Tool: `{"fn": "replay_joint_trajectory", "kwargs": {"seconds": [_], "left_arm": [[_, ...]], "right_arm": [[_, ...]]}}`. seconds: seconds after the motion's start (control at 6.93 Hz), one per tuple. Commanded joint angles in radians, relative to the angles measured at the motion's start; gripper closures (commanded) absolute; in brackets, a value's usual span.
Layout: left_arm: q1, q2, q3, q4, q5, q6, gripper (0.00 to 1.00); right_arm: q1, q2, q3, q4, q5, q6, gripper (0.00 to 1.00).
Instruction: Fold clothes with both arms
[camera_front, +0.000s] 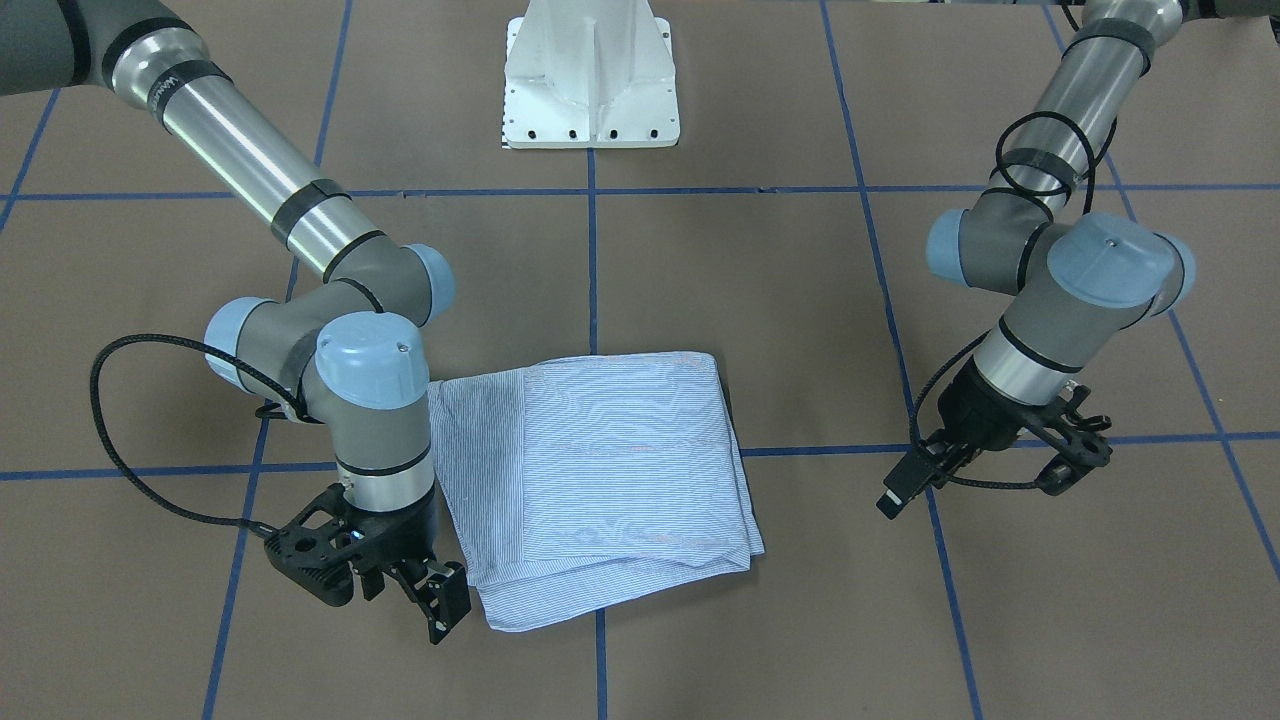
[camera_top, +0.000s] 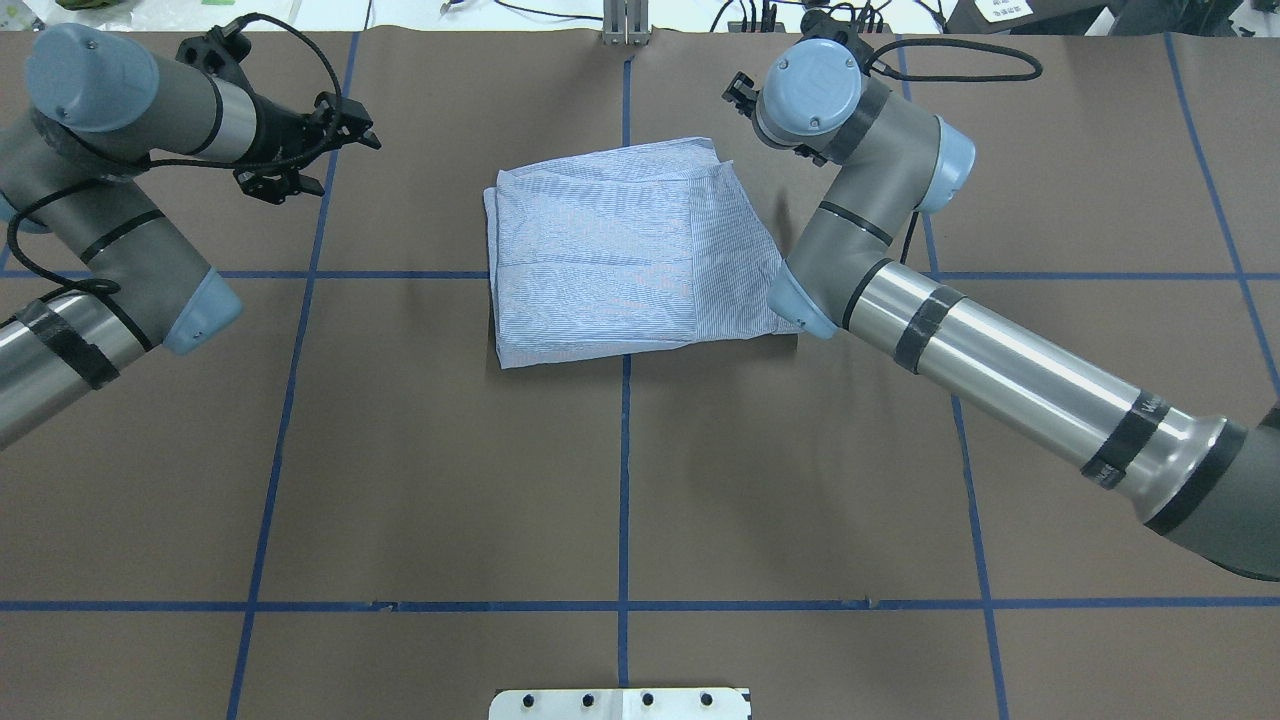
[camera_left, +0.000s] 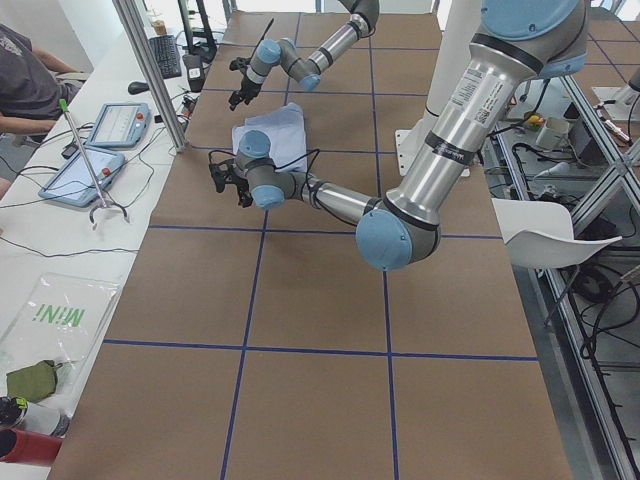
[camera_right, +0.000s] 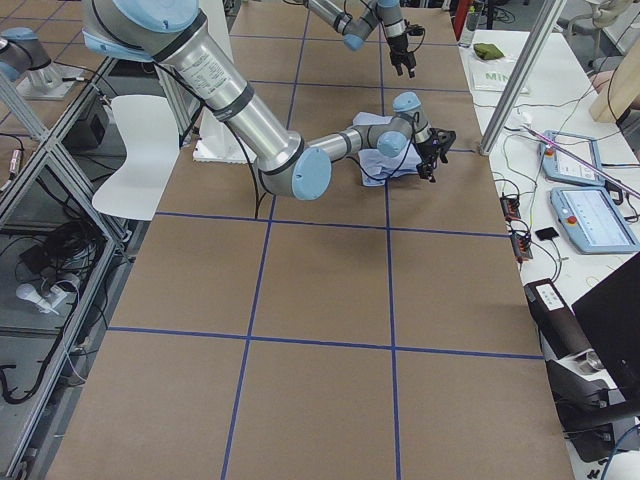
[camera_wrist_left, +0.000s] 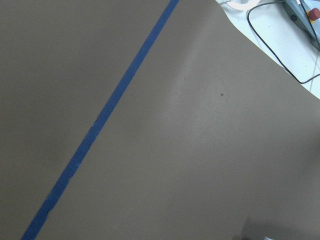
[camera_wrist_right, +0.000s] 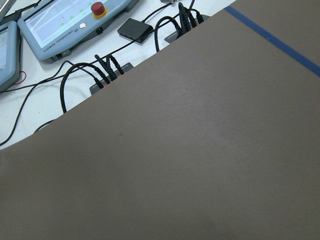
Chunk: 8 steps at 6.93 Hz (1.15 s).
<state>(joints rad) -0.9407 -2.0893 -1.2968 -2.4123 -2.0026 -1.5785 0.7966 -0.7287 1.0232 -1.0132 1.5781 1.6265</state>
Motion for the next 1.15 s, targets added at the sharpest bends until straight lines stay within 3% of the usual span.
{"fn": "replay_joint_trajectory", "kwargs": {"seconds": [0.0,0.29,0.58,0.72,1.01], "left_arm": [[-0.004,0.053,-0.056,0.005,-0.034,0.136,0.0],[-0.019,0.173,-0.151,0.007,-0.036,0.462,0.0],[-0.096,0.288,-0.185,0.009,-0.06,0.802,0.0],[-0.19,0.334,-0.19,0.01,-0.155,0.951,0.0],[-0.352,0.449,-0.196,0.013,-0.269,1.216,0.0]], "right_arm": [[0.071,-0.168,0.2,-0.045,0.17,-0.08,0.0],[0.195,-0.373,0.377,-0.064,0.416,-0.251,0.0],[0.356,-0.504,0.402,-0.064,0.642,-0.462,0.0],[0.413,-0.587,0.417,-0.062,0.69,-0.596,0.0],[0.493,-0.76,0.433,-0.065,0.703,-0.953,0.0]]}}
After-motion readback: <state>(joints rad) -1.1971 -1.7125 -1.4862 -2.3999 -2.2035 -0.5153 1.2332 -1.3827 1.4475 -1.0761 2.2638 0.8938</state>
